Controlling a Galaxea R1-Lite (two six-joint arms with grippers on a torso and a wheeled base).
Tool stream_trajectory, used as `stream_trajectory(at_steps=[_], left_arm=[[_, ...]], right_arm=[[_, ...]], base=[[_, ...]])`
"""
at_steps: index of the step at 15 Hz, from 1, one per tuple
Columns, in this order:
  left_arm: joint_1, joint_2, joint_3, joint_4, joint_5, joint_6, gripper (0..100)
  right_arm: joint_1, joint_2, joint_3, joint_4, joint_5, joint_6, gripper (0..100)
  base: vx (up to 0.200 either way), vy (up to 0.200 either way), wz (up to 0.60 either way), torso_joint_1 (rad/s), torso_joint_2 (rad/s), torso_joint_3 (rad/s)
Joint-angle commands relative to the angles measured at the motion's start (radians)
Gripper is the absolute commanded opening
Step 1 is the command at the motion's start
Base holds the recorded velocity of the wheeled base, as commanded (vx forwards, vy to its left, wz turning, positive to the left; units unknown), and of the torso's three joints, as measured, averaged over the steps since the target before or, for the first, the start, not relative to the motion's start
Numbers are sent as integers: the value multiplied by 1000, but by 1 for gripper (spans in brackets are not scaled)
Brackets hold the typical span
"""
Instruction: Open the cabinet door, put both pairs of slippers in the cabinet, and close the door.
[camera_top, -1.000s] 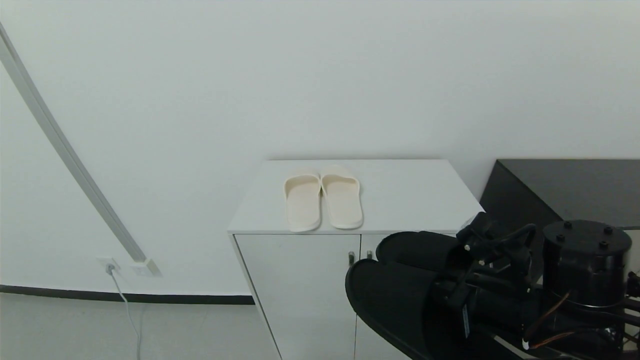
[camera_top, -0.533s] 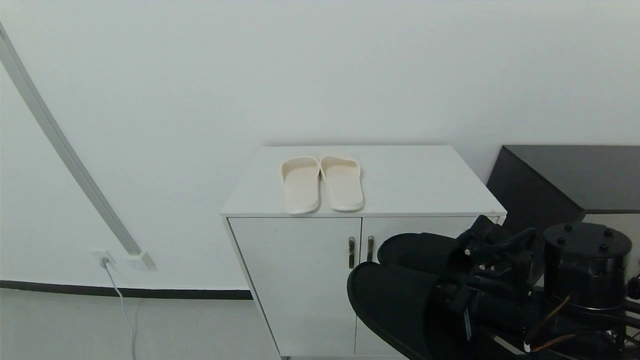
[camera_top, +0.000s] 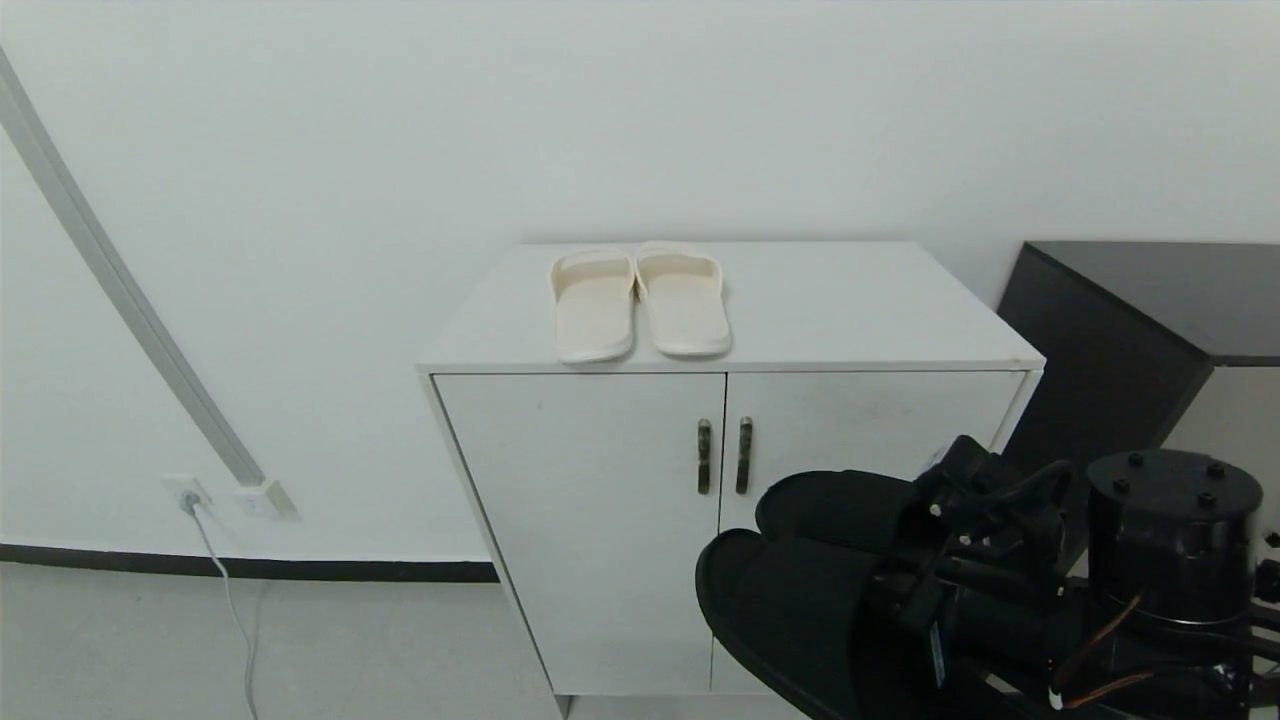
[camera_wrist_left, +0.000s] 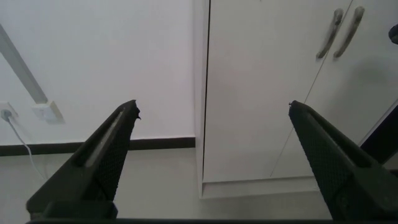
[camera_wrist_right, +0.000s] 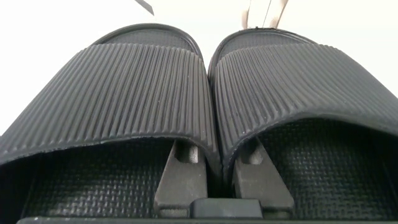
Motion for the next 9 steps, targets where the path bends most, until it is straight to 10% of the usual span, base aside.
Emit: stream_trajectory(at_steps=[1,9], left_arm=[[0,1,0,0,0,0,100],[0,1,2,0,-1,6,100]], right_arm=[[0,4,1,-1,-1,0,0],[0,1,20,-1,-1,-22,0]], base=[[0,0,0,-193,515,320],[0,0,0,-165,488,323]])
